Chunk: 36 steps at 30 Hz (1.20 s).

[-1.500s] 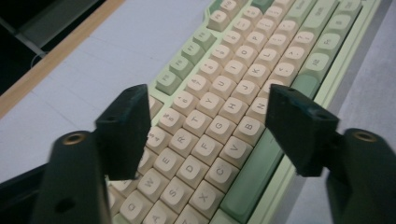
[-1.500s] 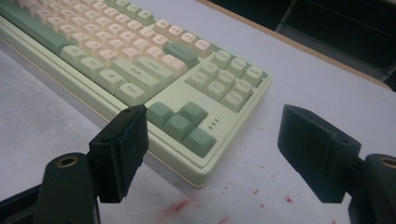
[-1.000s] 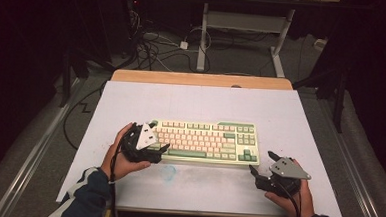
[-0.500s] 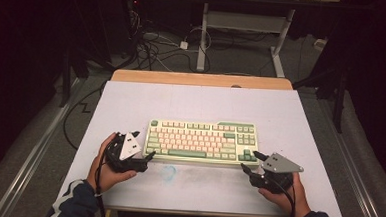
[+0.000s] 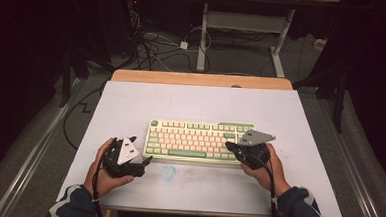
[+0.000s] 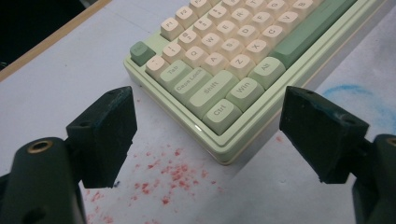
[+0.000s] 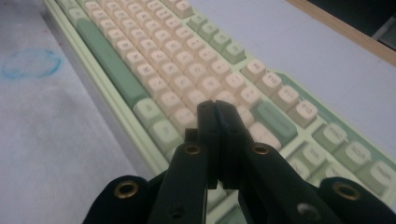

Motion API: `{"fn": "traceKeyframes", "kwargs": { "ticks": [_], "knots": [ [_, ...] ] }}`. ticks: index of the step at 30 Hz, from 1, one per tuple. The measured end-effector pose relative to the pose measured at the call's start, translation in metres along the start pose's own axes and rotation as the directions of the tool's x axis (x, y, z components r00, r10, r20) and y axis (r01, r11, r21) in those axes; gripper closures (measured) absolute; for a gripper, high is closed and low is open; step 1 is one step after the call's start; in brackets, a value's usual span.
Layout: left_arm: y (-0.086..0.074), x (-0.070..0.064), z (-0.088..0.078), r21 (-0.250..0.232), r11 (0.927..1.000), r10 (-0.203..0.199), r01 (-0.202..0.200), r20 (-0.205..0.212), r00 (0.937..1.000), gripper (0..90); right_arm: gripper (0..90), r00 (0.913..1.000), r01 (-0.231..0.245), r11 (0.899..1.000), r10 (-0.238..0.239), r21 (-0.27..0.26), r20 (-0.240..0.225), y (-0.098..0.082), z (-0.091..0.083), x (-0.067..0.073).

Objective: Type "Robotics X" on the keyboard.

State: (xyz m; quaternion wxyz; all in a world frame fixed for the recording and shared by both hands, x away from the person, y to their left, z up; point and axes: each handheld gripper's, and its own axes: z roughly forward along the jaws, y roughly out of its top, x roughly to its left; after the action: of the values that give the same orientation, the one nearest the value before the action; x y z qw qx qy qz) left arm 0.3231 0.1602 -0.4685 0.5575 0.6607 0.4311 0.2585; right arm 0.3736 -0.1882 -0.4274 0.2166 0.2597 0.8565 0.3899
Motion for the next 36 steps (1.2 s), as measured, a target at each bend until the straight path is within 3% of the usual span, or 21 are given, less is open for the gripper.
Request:
{"fn": "traceKeyframes", "kwargs": {
  "ticks": [8, 18, 36],
  "knots": [
    [-0.003, -0.001, 0.000, 0.016, 0.9999, 0.002, -0.002, 0.009, 1.0000, 18.1, 90.0, 0.9996, 0.026, 0.999, -0.027, 0.020, 0.002, 0.022, 0.033, 0.001],
    [-0.005, -0.001, 0.001, 0.035, 0.9993, 0.012, -0.012, 0.014, 0.9998, 18.1, 90.0, 0.9989, 0.046, 0.997, -0.046, 0.058, -0.008, 0.034, 0.060, 0.004],
    [-0.011, -0.003, 0.005, 0.076, 0.9970, 0.013, -0.015, 0.026, 0.9996, 18.1, 90.0, 0.9976, 0.069, 0.990, -0.070, 0.122, 0.001, 0.038, 0.080, 0.008]
  ]
}}
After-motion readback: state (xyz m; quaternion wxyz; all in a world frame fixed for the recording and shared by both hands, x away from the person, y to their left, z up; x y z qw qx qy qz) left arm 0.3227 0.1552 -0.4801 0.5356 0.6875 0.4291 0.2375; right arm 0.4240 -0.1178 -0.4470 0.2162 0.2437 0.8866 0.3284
